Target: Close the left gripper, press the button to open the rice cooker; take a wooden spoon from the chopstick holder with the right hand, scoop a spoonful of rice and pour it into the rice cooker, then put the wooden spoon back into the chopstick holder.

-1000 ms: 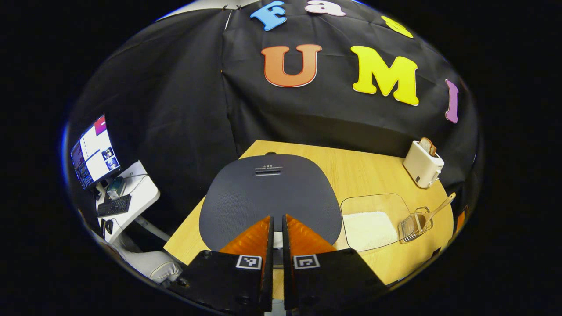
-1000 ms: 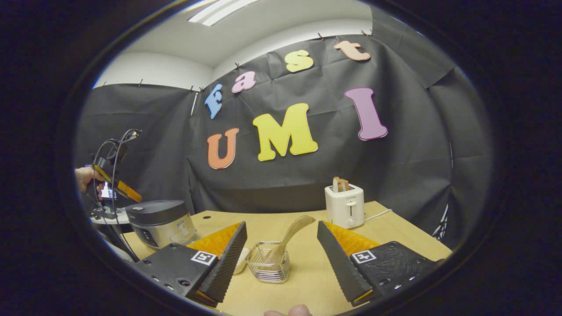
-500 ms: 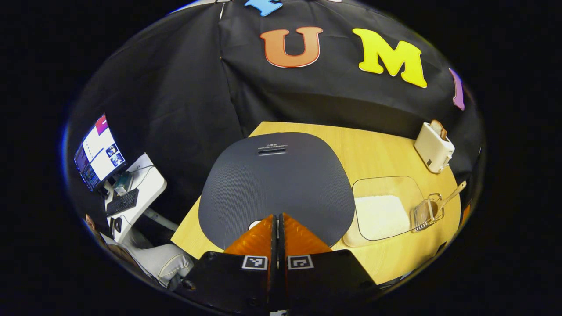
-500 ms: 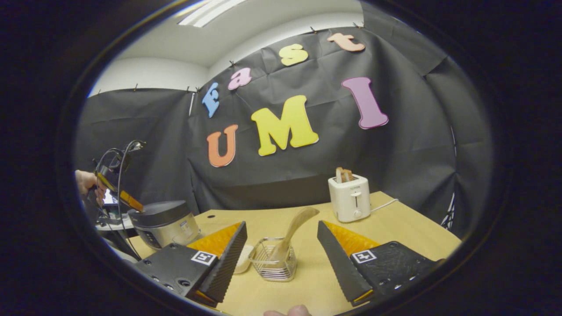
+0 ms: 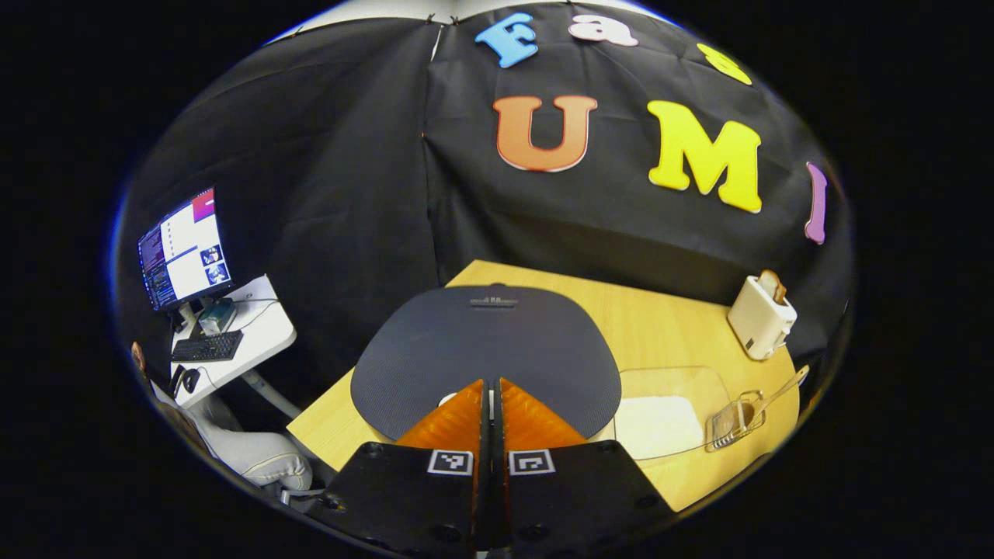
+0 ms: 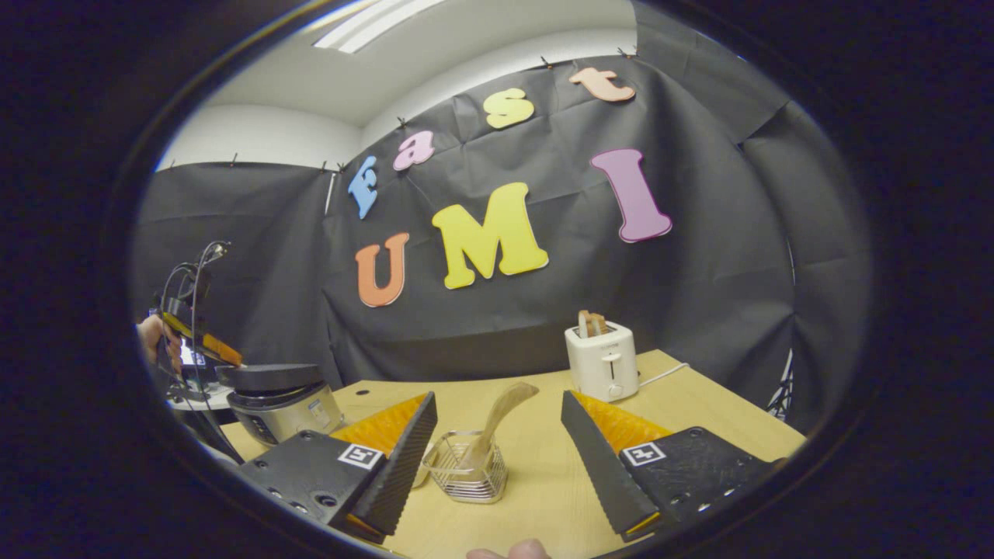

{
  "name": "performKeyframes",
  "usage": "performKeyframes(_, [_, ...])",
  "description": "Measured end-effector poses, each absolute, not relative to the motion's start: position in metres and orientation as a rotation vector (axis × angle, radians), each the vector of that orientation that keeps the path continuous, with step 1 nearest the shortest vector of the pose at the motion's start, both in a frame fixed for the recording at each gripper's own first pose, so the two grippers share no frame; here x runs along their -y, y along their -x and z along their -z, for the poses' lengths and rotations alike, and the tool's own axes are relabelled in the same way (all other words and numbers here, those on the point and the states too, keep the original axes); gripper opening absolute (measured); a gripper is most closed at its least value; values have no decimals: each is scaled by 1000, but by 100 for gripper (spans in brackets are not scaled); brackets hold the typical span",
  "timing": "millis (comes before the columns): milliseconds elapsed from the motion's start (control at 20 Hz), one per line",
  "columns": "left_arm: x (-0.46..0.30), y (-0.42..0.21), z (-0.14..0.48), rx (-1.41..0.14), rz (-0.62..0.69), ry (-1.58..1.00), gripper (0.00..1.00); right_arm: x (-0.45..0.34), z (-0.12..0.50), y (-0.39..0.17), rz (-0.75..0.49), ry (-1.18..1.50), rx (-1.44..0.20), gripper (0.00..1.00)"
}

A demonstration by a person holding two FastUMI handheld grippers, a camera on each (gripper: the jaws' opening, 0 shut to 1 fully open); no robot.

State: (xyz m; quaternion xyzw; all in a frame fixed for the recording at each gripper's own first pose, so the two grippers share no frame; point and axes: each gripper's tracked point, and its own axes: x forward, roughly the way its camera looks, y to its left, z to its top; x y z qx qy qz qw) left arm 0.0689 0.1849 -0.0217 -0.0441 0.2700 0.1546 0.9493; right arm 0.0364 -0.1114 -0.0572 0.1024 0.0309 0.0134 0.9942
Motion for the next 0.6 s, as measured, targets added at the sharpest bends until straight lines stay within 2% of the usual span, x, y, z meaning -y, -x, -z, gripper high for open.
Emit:
performKeyframes(100, [-186, -75, -6, -458, -307, 22, 6, 113, 54, -34, -22, -212, -59, 95])
performKeyframes(150, [-185, -79, -18, -429, -304, -13, 22, 113, 53, -33, -22, -211, -56, 91])
performKeyframes(200, [-190, -81, -29, -399, -331, -47, 36, 113, 50, -31, -20, -208, -51, 96])
performKeyframes(250, [-194, -84, -40, -353, -357, -73, 44, 113, 50, -31, -19, -202, -47, 95])
performKeyframes(300, [-198, -85, -51, -306, -388, -81, 60, 112, 49, -30, -18, -194, -49, 91])
performKeyframes(350, [-198, -85, -59, -263, -401, -73, 84, 111, 50, -28, -15, -185, -51, 91])
performKeyframes(400, [-197, -86, -67, -219, -398, -61, 85, 113, 50, -27, -8, -177, -51, 95])
performKeyframes(450, [-194, -85, -72, -200, -383, -45, 96, 114, 51, -26, -2, -169, -51, 95])
performKeyframes(500, [-187, -80, -74, -192, -369, -34, 93, 115, 52, -26, 3, -163, -55, 95])
performKeyframes(600, [-181, -72, -75, -181, -354, -37, 99, 115, 52, -27, 8, -160, -60, 95])
